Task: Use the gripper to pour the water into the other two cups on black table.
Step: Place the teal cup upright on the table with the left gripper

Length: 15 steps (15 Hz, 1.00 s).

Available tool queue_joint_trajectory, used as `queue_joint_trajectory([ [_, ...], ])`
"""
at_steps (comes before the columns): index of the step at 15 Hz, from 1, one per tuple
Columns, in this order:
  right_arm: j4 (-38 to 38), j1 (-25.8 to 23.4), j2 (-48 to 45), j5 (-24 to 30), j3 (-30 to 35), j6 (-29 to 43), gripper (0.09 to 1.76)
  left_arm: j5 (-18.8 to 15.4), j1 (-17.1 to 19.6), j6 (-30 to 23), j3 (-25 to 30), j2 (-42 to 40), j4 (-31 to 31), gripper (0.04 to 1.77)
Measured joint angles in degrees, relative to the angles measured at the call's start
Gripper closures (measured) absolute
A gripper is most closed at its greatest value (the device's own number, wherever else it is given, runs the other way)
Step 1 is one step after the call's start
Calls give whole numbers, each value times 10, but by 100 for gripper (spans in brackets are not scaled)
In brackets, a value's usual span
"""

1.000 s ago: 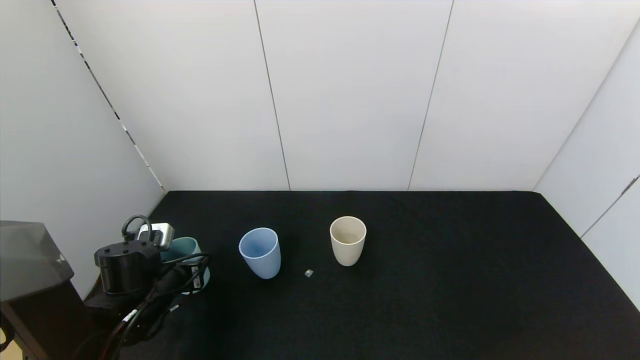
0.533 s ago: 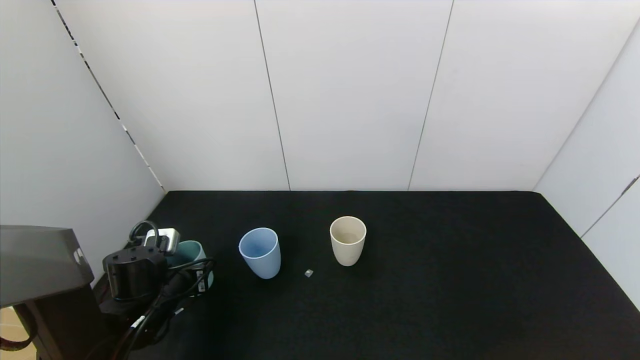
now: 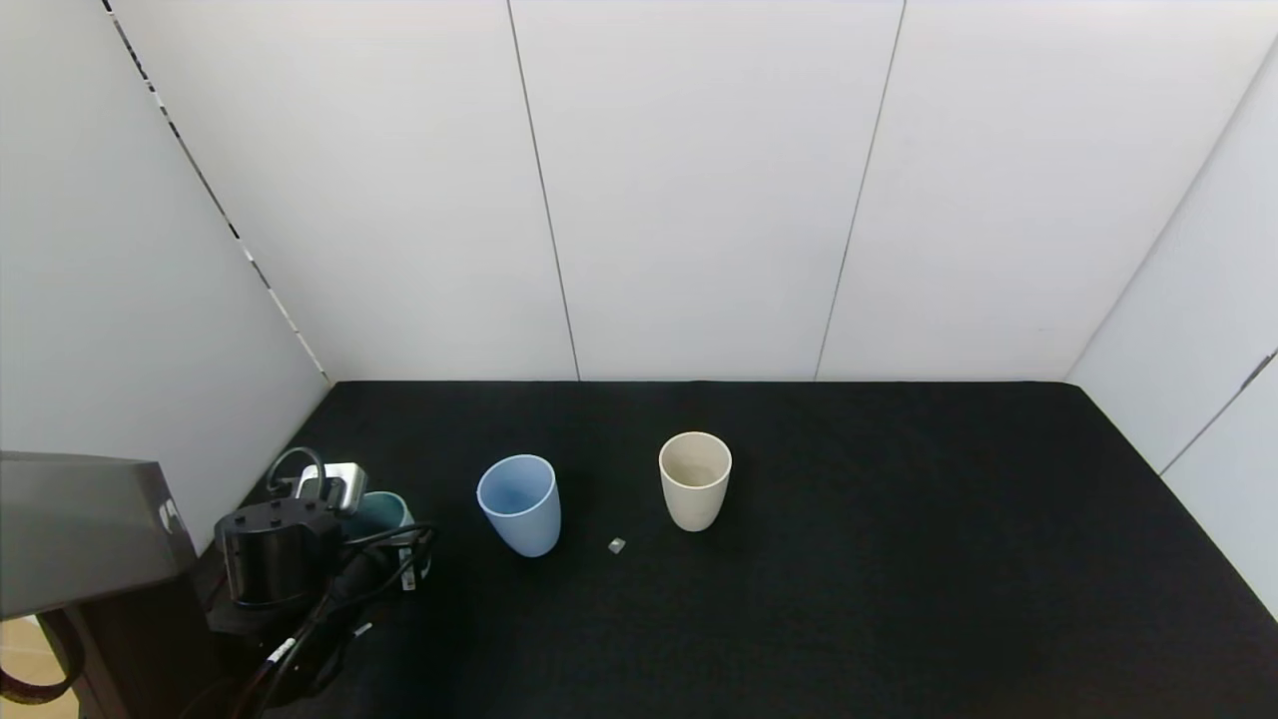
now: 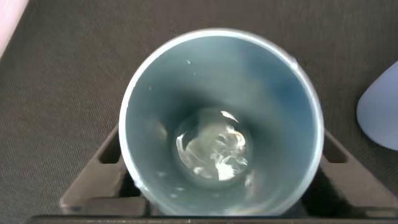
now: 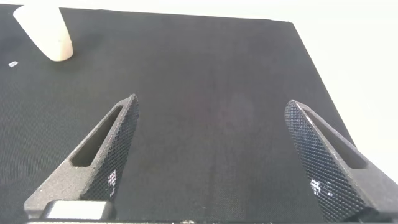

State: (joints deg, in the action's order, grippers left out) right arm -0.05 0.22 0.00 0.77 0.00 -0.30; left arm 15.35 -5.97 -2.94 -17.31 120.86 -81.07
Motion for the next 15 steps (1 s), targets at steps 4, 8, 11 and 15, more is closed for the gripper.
queue_joint_trajectory([
  [4,0,0,0,0,0,0,14,0,-1,2,5,-4,-25,29],
  [8,0,0,0,0,0,0,14,1,-1,16,26,-17,-47,21],
  [11,0,0,0,0,0,0,14,1,-6,26,44,-58,-42,17],
  [15,0,0,0,0,0,0,14,4,-13,48,71,-129,-35,14],
])
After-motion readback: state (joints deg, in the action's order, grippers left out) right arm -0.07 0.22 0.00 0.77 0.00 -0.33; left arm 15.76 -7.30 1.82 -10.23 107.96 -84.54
